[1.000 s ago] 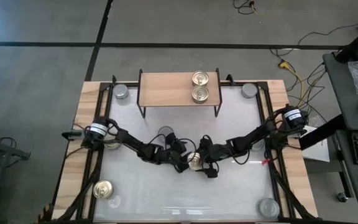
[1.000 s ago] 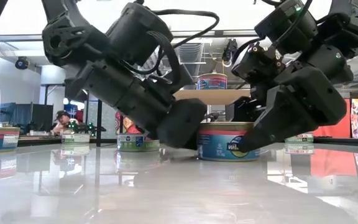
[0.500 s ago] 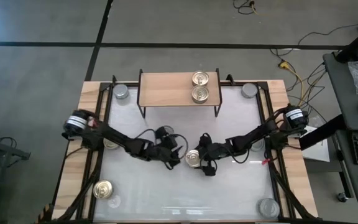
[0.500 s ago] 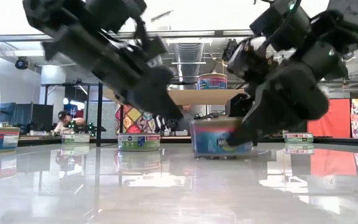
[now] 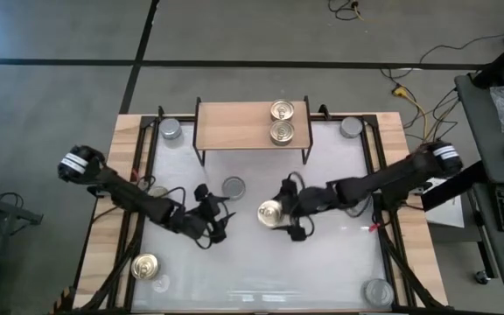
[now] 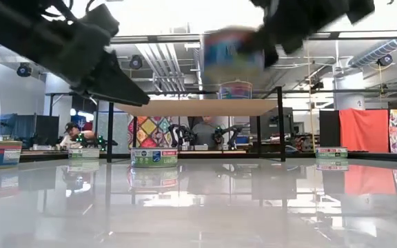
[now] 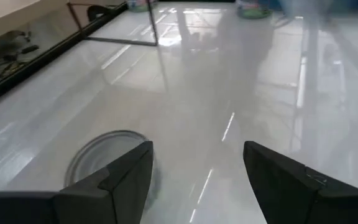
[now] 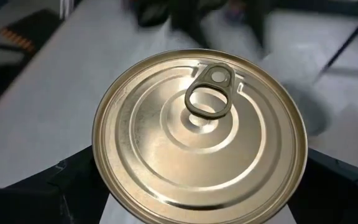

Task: Stack canned seafood by type on shelf
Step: Stack the blue-pink tuna can on top of the other blue-pink tuna can on the shelf

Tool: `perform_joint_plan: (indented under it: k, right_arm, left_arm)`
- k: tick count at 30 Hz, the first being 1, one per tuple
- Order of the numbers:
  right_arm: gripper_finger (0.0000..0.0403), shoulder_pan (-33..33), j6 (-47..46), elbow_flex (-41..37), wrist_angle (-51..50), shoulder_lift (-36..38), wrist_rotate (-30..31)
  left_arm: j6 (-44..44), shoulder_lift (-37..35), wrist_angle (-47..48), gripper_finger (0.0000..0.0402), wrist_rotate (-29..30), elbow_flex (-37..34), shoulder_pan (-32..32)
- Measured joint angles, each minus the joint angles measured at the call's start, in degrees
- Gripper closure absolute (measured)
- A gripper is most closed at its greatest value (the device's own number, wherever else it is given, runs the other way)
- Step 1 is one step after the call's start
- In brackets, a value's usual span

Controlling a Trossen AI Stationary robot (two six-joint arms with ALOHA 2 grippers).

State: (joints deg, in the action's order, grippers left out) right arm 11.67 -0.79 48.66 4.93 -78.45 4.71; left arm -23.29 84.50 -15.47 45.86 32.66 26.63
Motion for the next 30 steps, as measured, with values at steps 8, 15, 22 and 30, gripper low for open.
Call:
perform_joint_plan:
  k: [8,15,22,30]
  right_arm:
    - [0.0032,-11.5,5.5,10.6,-14.7,8.3,4.3]
    - [0.0032,-32.2,9.7,19.8,-18.3,4.5,-3.4]
    - [0.0032,-46.2,11.3,22.1,-18.5,-2.8,-13.6]
    - [0.0032,-52.3,15.2,22.2,-17.9,-5.6,-18.2]
  left_arm:
    - [1.9,-0.1,-0.1,0.0166,0.1,-0.1,1.8]
    - [3.7,-0.2,0.1,0.0166,-0.7,0.6,1.8]
    - [4.8,-0.9,0.4,0.0166,-1.7,1.7,1.0]
    - [18.1,-8.7,5.2,0.0166,-12.5,7.2,-8.8]
